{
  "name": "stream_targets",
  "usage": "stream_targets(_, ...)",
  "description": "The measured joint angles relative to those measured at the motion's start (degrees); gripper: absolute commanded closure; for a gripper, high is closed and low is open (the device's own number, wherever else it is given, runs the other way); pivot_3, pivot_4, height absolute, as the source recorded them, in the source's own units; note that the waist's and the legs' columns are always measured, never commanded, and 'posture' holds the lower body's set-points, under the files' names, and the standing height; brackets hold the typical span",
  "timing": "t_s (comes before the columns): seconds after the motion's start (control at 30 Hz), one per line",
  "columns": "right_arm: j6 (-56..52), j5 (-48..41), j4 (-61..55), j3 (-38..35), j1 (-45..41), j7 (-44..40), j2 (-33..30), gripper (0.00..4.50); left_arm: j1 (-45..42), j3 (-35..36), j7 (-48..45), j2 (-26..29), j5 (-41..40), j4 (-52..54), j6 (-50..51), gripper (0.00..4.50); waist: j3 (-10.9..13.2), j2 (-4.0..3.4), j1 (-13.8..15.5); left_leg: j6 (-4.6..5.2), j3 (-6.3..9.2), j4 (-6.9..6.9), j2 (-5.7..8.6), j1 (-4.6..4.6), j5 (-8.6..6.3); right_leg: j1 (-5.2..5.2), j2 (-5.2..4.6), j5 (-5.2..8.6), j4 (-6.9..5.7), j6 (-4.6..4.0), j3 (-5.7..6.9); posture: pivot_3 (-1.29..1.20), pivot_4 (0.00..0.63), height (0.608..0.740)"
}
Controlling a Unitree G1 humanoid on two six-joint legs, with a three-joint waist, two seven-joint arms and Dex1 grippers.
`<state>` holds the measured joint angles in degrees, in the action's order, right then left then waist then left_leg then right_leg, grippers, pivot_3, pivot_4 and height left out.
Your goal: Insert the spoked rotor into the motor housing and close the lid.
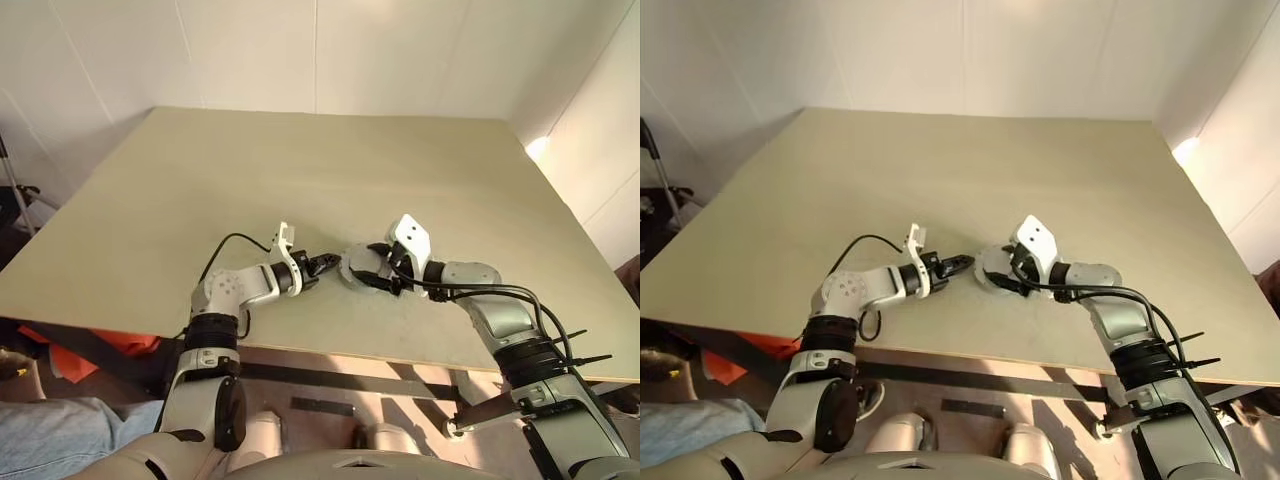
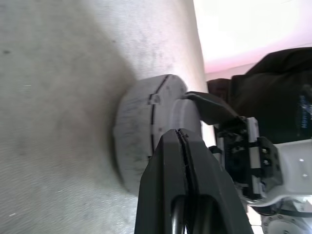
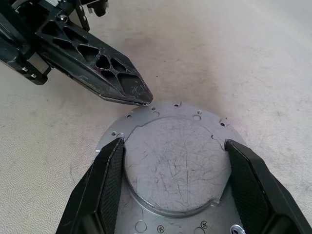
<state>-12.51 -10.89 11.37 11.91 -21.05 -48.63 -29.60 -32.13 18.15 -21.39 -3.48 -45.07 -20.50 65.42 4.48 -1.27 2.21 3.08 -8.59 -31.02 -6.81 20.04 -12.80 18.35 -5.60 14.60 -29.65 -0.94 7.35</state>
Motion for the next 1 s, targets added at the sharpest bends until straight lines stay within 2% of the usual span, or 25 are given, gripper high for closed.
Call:
stream_targets(0.03,0.02,-0.05,-0.05,-0.02,-0.01,-0.06,0.00,1.36,0.02,0.24,-0.52,0.02,-0.67,0.79,0.06,4.46,-0.03,0.44,0.04,-0.08,-0.09,0.00,0.24,-0.13,0.04,0.58,0.08,-0.01,-0.41,-0.02,-0.63,0.00,0.000,0.740)
stream_targets(0.07,0.02,-0.05,-0.05,0.01,-0.01,-0.11,-0.01,1.36,0.01,0.51,-0.98,0.03,-1.49,1.53,0.11,4.46,-0.04,0.68,0.06,-0.13,-0.11,0.03,0.42,-0.22,0.07,0.75,0.11,-0.01,-0.53,-0.03,-0.96,0.00,0.000,0.740)
stream_targets(0.2,0.05,-0.08,-0.04,-0.03,-0.31,-0.12,-0.01,1.36,-0.83,2.40,-2.36,0.10,-6.52,4.75,1.30,4.46,-0.02,0.58,0.96,-0.33,-0.05,-0.03,0.36,0.04,0.21,0.85,0.10,-0.02,-0.60,-0.04,-0.97,0.00,0.000,0.740)
stream_targets(0.4,0.04,-0.06,0.12,-0.25,-0.20,-0.07,-0.11,1.36,-2.17,3.01,-1.64,0.24,-10.89,7.53,2.89,4.46,0.02,0.69,0.42,-0.35,-0.19,-0.40,0.40,0.01,0.22,0.72,0.11,-0.07,-0.69,-0.14,-1.22,0.00,0.000,0.740)
stream_targets(0.5,0.04,-0.07,0.12,-0.24,-0.20,-0.07,-0.11,1.36,-2.23,2.59,0.59,0.11,-10.74,6.79,3.61,4.46,0.04,0.72,0.47,-0.35,-0.20,-0.42,0.40,0.00,0.23,0.72,0.11,-0.07,-0.76,-0.14,-1.24,0.00,0.000,0.740)
stream_targets(0.67,0.04,-0.07,0.08,-0.23,-0.13,-0.06,-0.10,1.36,-2.57,2.07,10.02,-0.19,-4.34,-3.84,2.95,4.46,0.04,0.74,0.61,-0.34,-0.19,-0.62,0.37,-0.07,0.23,0.70,0.11,-0.07,-1.10,-0.14,-1.25,0.00,0.000,0.740)
stream_targets(1.0,-0.17,-0.04,0.14,-0.34,0.00,0.35,-0.15,1.36,-3.94,2.62,11.39,-0.54,-3.28,-6.76,1.02,4.46,-0.01,0.84,0.70,-0.34,-0.18,-1.04,0.34,-0.11,0.23,0.52,0.11,-0.17,-1.11,-0.30,-1.26,0.00,0.000,0.740)
